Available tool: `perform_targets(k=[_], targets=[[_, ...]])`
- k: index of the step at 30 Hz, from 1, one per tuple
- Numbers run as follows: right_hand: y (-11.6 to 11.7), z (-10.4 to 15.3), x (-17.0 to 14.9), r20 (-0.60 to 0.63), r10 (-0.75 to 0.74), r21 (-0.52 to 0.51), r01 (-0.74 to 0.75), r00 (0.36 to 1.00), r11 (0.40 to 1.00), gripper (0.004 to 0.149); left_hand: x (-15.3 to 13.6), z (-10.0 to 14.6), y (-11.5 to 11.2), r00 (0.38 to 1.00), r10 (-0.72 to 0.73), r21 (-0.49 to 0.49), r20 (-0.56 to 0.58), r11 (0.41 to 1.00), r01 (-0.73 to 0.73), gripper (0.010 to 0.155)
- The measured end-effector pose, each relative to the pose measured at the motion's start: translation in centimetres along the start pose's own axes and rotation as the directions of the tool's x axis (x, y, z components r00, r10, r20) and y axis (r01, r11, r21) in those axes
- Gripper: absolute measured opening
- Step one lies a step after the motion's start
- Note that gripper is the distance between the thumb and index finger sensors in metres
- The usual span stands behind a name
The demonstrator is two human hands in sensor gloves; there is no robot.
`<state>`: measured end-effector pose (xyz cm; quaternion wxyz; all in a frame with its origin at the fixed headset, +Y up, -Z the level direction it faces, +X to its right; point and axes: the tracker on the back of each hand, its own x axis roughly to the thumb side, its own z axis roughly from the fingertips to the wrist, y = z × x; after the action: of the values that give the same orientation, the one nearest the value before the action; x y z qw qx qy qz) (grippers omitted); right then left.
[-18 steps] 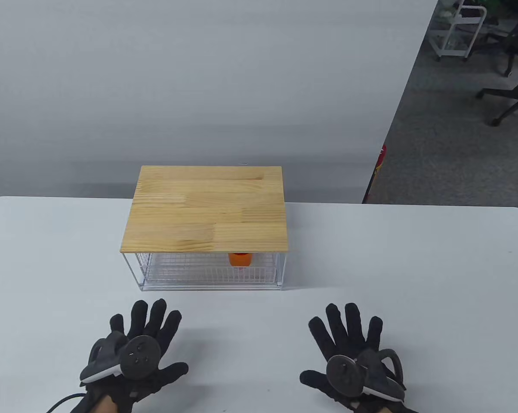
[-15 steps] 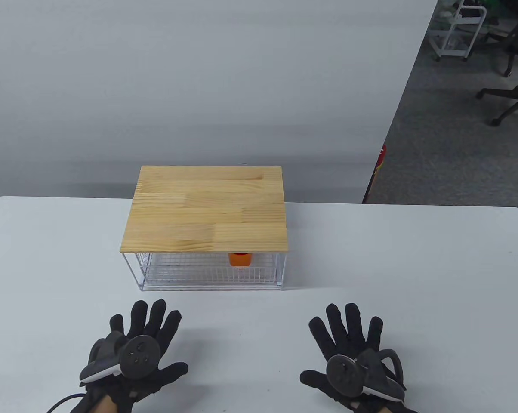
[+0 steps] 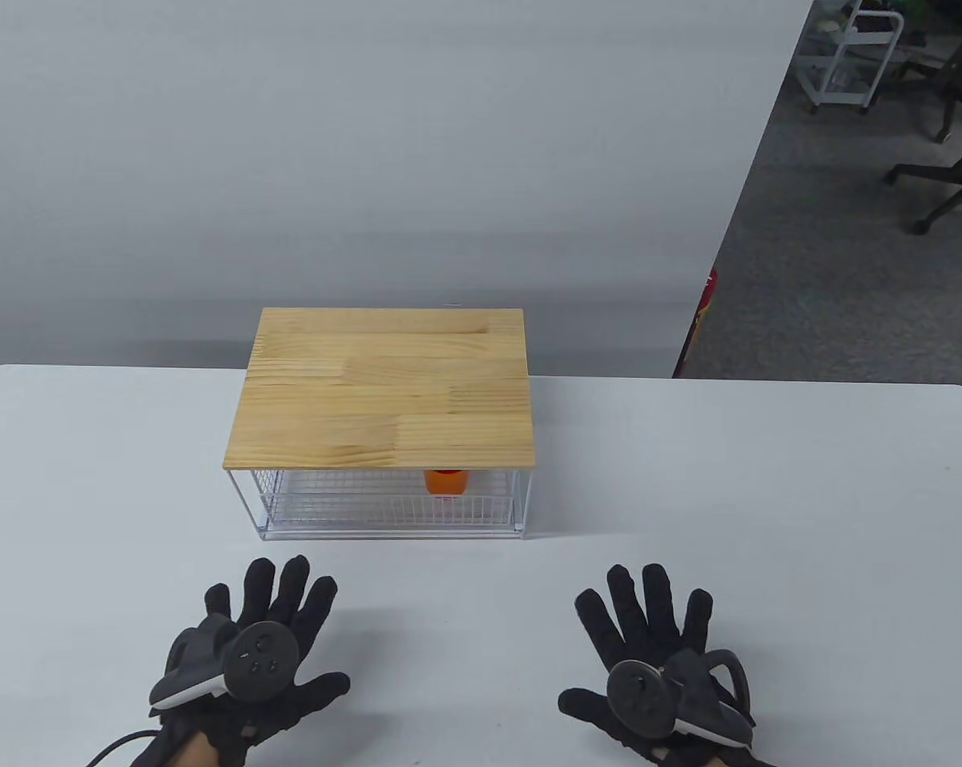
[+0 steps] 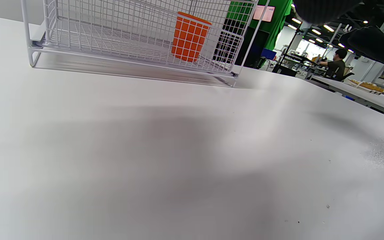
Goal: Take the cup out of the mesh sliding drawer
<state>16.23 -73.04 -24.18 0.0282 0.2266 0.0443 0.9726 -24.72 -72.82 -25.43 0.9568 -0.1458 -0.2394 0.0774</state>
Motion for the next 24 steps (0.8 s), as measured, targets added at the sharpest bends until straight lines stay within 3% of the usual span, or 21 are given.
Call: perform_targets(k=[13, 19, 24], targets=[[0.1, -0.1, 0.1, 0.012, -0.013, 0.010, 0.013, 1.000, 1.000, 0.098, 0.3, -1.1, -0.2, 0.997, -0.069, 0.047, -0.026, 0.996, 0.070, 0.098], [0.0, 0.0, 0.0, 0.008, -0.013, -0.001, 0.013, 1.000, 1.000, 0.097, 1.1, -2.7, 0.2, 0.993, -0.115, 0.057, -0.023, 0.992, 0.116, 0.098], [-0.1, 0.1, 0.0, 0.007, -0.029, -0.002, 0.029, 1.000, 1.000, 0.096, 0.1, -5.0, 0.7, 0.993, -0.105, 0.083, -0.053, 0.990, 0.110, 0.100]])
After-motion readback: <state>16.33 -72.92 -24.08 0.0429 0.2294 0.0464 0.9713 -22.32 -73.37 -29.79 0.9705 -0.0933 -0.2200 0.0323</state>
